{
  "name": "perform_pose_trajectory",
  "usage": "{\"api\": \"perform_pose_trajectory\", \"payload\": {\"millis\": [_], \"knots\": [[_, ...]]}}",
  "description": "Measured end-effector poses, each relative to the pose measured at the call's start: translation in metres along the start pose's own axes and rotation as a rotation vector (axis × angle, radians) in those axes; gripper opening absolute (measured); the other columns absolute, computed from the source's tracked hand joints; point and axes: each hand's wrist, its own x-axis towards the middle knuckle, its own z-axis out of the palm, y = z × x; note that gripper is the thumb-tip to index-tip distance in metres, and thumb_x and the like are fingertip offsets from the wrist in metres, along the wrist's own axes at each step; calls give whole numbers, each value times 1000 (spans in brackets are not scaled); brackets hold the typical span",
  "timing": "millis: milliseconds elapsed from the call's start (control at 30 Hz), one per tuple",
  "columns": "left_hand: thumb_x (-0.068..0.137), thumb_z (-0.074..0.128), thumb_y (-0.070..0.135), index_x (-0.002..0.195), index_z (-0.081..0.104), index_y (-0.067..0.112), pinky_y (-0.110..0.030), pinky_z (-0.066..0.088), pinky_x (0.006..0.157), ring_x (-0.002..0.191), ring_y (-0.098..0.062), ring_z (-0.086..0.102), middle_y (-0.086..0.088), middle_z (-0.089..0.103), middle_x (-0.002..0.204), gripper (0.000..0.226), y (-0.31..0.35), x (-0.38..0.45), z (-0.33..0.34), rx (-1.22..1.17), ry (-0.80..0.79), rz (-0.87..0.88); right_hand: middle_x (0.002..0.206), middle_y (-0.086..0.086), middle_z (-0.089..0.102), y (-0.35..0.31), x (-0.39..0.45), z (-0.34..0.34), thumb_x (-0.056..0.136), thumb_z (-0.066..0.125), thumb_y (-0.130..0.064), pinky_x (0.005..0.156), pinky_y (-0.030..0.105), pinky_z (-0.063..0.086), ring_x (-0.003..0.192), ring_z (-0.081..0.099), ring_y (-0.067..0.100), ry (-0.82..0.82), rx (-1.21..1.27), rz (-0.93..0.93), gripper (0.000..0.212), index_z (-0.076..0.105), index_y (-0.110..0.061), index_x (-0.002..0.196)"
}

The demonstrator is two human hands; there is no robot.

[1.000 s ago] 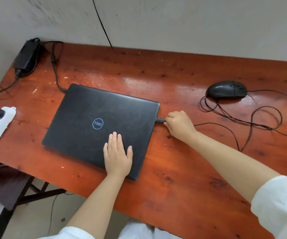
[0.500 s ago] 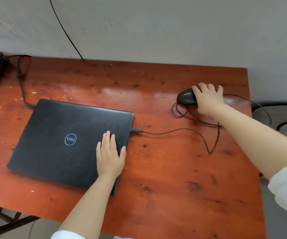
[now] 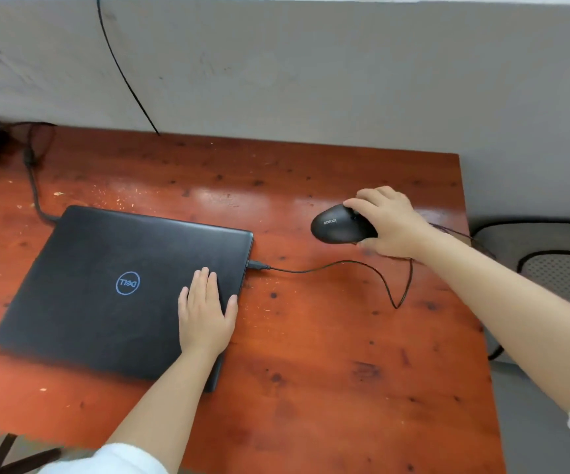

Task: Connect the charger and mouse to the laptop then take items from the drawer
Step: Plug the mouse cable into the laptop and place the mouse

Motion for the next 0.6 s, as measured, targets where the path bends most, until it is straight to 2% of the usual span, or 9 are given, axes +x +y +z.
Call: {"api": "perform_pose_trajectory", "payload": {"millis": [100,167,233,300,367,467,600], "knots": [[94,47,26,137,37,0,-42,14,118,142,-25,22,-14,33,150,51,0,-1,-3,-51,9,21,122,22,57,-49,-31,10,61,80,-12,87,52,48,107,51,43,18,-6,-292,67,53,-5,123],[93,49,19,131,45,-2,-42,16,117,141,-25,27,-15,41,145,44,-2,-2,-6,-156,28,56,130,18,53,-85,-48,29,69,75,-10,89,49,46,116,48,39,-66,-86,-418,64,49,-12,127],[93,48,12,126,51,-3,-39,16,117,139,-25,30,-15,45,143,37,-8,-5,-10,-256,13,90,144,11,37,-110,-57,48,80,64,-10,97,46,39,131,32,30,-266,-185,-422,62,37,-20,135],[93,48,8,123,54,-3,-36,17,117,138,-25,32,-15,46,141,33,-21,-9,-14,-323,-16,164,149,7,30,-124,-60,56,84,58,-9,101,45,39,135,24,27,-403,-240,-376,62,32,-22,138],[92,49,6,121,57,-3,-33,22,114,136,-25,35,-14,49,139,31,-42,-17,-19,-334,-42,253,147,7,32,-137,-62,60,83,57,-5,98,47,42,133,26,30,-454,-240,-341,62,33,-21,137],[91,49,3,115,62,-2,-31,29,109,132,-24,42,-14,55,134,27,-79,-30,-28,-370,-50,280,144,8,34,-160,-69,70,81,49,5,95,46,45,129,31,32,-509,-350,-352,62,33,-21,135],[90,49,1,109,65,-3,-33,33,107,128,-25,47,-15,58,130,25,-120,-42,-39,-364,-54,323,152,6,24,-185,-76,79,89,41,4,101,43,41,138,22,26,-489,-455,-331,56,31,-23,136]]}}
